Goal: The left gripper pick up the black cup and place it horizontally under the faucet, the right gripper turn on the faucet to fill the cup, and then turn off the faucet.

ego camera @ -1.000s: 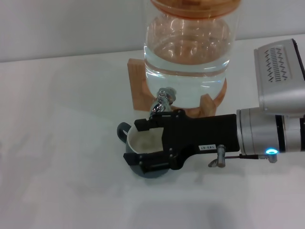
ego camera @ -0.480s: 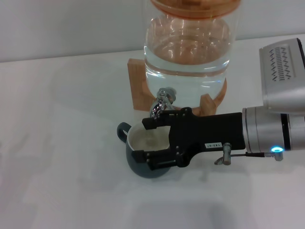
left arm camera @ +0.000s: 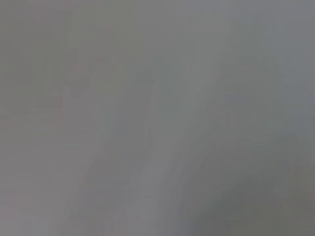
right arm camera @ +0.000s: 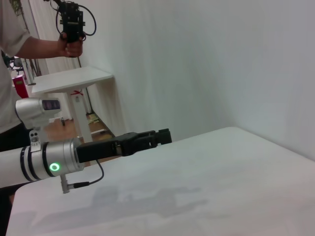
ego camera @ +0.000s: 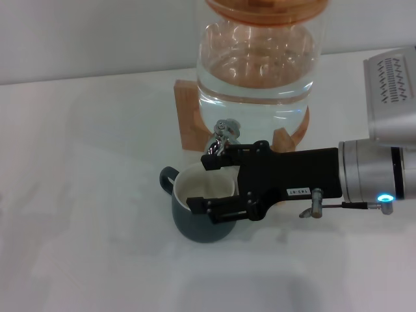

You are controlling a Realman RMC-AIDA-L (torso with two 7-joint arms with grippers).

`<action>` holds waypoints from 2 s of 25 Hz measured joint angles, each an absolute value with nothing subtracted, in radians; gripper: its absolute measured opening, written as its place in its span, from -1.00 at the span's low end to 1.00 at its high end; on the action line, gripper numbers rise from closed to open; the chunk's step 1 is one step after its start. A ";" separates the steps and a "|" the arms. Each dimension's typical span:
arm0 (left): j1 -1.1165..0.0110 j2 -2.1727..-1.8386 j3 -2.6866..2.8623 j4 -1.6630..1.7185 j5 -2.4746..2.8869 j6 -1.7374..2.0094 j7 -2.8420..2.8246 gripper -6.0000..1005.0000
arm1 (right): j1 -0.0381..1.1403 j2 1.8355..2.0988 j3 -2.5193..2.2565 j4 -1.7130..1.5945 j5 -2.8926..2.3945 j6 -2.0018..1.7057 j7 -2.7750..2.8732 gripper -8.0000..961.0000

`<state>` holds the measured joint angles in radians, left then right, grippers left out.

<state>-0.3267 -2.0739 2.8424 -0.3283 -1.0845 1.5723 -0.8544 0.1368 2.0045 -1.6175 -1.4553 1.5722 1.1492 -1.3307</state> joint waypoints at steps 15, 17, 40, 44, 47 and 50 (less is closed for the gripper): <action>-0.330 -2.074 2.842 -0.331 -1.084 1.572 -0.854 0.03 | 0.141 2.005 -1.579 -1.429 1.581 1.174 -1.338 0.66; -0.330 -2.074 2.842 -0.332 -1.085 1.572 -0.854 0.03 | 0.141 2.005 -1.571 -1.428 1.581 1.175 -1.338 0.66; -0.330 -2.071 2.835 -0.331 -1.097 1.572 -0.846 0.03 | 0.111 2.006 -1.350 -1.412 1.700 1.441 -1.423 0.66; -0.321 -2.070 2.834 -0.332 -1.133 1.573 -0.831 0.03 | 0.095 2.005 -1.237 -1.369 1.703 1.464 -1.481 0.66; -0.312 -2.069 2.834 -0.333 -1.163 1.575 -0.822 0.03 | 0.090 2.006 -1.148 -1.291 1.716 1.465 -1.556 0.66; -0.304 -2.069 2.832 -0.337 -1.190 1.578 -0.815 0.03 | 0.095 2.006 -1.042 -1.155 1.754 1.465 -1.656 0.66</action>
<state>-0.3038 -2.0686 2.8320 -0.3372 -1.1896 1.5780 -0.8152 0.0945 2.0064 -1.0417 -1.1547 1.7536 1.4647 -1.6559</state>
